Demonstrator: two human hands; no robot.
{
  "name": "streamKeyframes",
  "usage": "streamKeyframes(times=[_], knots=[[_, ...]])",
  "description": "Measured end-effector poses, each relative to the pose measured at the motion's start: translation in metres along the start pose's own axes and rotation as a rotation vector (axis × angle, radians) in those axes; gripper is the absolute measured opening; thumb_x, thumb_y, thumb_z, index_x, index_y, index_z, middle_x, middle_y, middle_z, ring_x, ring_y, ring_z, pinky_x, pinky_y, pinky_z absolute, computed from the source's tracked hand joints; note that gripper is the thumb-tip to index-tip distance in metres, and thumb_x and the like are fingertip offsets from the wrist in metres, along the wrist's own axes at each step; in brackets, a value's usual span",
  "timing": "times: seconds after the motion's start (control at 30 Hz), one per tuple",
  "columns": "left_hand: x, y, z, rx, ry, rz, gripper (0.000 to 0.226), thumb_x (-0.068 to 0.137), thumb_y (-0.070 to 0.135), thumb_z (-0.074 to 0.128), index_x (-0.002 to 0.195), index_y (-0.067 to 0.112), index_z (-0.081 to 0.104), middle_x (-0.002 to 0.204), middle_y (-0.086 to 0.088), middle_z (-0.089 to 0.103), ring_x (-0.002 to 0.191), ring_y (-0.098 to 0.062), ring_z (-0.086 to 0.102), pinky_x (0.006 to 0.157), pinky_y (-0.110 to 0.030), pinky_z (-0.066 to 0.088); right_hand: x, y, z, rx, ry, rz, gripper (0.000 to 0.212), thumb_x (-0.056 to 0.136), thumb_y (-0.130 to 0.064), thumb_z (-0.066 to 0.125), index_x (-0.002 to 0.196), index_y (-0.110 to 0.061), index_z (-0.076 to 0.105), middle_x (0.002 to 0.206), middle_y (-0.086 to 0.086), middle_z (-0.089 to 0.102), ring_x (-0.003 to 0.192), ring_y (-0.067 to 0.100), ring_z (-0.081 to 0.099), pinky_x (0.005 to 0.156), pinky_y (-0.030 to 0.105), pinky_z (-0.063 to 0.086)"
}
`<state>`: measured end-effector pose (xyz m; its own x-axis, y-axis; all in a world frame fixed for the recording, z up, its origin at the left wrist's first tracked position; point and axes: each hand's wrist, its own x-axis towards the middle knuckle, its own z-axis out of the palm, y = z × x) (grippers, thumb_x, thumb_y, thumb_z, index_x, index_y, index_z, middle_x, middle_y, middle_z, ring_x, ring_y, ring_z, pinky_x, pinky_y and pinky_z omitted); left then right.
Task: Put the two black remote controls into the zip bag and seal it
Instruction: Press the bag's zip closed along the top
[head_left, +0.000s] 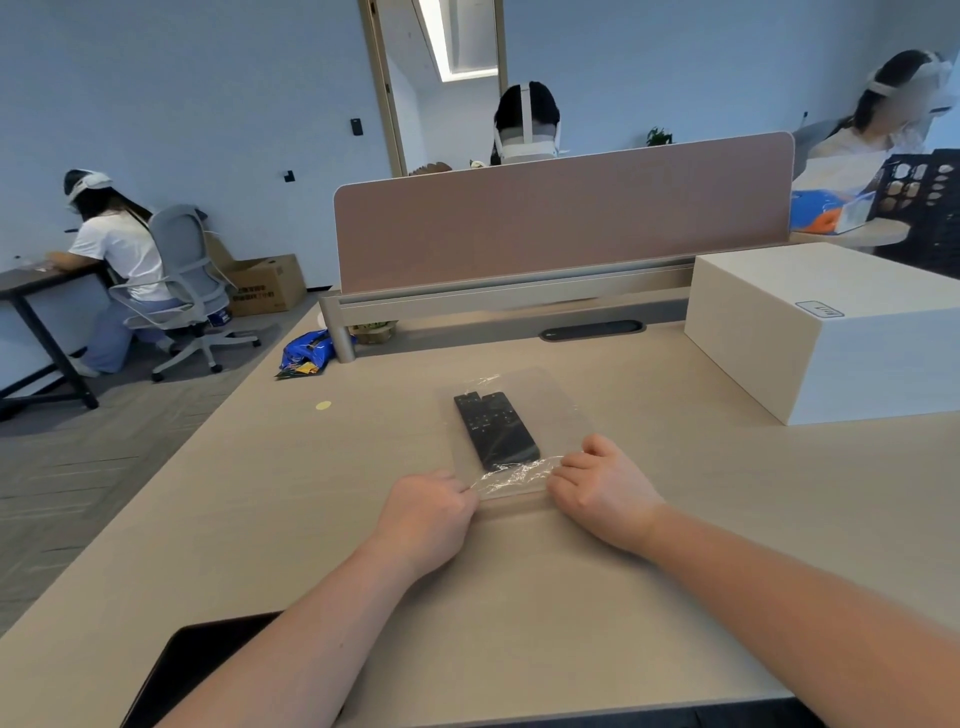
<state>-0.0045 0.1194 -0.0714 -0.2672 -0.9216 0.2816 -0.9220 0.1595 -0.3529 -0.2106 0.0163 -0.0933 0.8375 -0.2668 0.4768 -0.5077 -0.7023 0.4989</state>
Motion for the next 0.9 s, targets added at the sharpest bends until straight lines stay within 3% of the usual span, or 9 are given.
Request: streamKeyframes(times=[0.27, 0.57, 0.7, 0.77, 0.8, 0.83, 0.9], knots=[[-0.001, 0.002, 0.0, 0.011, 0.012, 0.003, 0.031, 0.032, 0.015, 0.083, 0.042, 0.016, 0.054, 0.041, 0.005, 0.055, 0.043, -0.014, 0.057, 0.033, -0.012, 0.032, -0.022, 0.02, 0.002, -0.039, -0.028, 0.065, 0.021, 0.065, 0.004, 0.063, 0.056, -0.014, 0.056, 0.049, -0.001, 0.054, 0.051, 0.023, 0.053, 0.065, 0.03, 0.029], [-0.005, -0.003, 0.001, 0.016, 0.021, 0.002, 0.031, 0.029, 0.015, 0.083, 0.042, 0.017, 0.055, 0.04, 0.005, 0.055, 0.042, -0.014, 0.057, 0.032, -0.012, 0.032, -0.039, 0.037, 0.001, -0.046, -0.176, 0.176, 0.021, 0.053, 0.005, 0.051, 0.05, -0.016, 0.053, 0.043, 0.0, 0.053, 0.038, 0.02, 0.054, 0.047, 0.024, 0.038], [-0.005, -0.002, 0.009, 0.029, 0.037, 0.035, 0.027, 0.036, 0.018, 0.082, 0.044, 0.019, 0.056, 0.043, 0.007, 0.057, 0.044, -0.013, 0.057, 0.032, -0.014, 0.036, -0.043, 0.041, 0.002, 0.028, -0.329, 0.201, 0.023, 0.04, -0.004, 0.076, 0.053, -0.017, 0.061, 0.044, -0.002, 0.059, 0.037, 0.019, 0.057, 0.039, 0.018, 0.039], [-0.007, -0.007, 0.013, 0.009, 0.051, 0.048, 0.02, 0.058, 0.031, 0.073, 0.048, 0.02, 0.059, 0.046, 0.01, 0.06, 0.047, -0.012, 0.06, 0.034, -0.015, 0.039, -0.044, 0.043, -0.001, 0.066, -0.327, 0.218, 0.03, 0.045, -0.012, 0.085, 0.071, -0.017, 0.071, 0.057, -0.004, 0.069, 0.051, 0.019, 0.065, 0.045, 0.021, 0.046], [-0.009, -0.01, 0.014, -0.017, 0.041, 0.019, 0.028, 0.071, 0.04, 0.06, 0.05, 0.021, 0.06, 0.049, 0.011, 0.062, 0.048, -0.012, 0.061, 0.035, -0.016, 0.041, -0.043, 0.044, -0.005, 0.11, -0.325, 0.222, 0.032, 0.06, -0.015, 0.08, 0.091, -0.017, 0.072, 0.075, -0.004, 0.075, 0.068, 0.02, 0.068, 0.056, 0.025, 0.051], [-0.012, -0.012, 0.013, -0.039, 0.028, -0.009, 0.039, 0.078, 0.049, 0.047, 0.053, 0.022, 0.061, 0.051, 0.012, 0.063, 0.05, -0.011, 0.062, 0.037, -0.017, 0.042, -0.043, 0.045, -0.008, 0.158, -0.355, 0.256, 0.036, 0.078, -0.015, 0.065, 0.114, -0.019, 0.064, 0.1, -0.004, 0.075, 0.091, 0.021, 0.067, 0.072, 0.03, 0.052], [-0.015, -0.014, 0.002, -0.074, -0.006, -0.07, 0.051, 0.08, 0.062, 0.032, 0.065, 0.024, 0.063, 0.062, 0.011, 0.067, 0.062, -0.013, 0.064, 0.046, -0.023, 0.046, -0.041, 0.048, -0.02, 0.267, -0.487, 0.373, 0.051, 0.089, -0.009, 0.042, 0.137, -0.024, 0.042, 0.13, -0.005, 0.06, 0.117, 0.022, 0.053, 0.093, 0.033, 0.046]])
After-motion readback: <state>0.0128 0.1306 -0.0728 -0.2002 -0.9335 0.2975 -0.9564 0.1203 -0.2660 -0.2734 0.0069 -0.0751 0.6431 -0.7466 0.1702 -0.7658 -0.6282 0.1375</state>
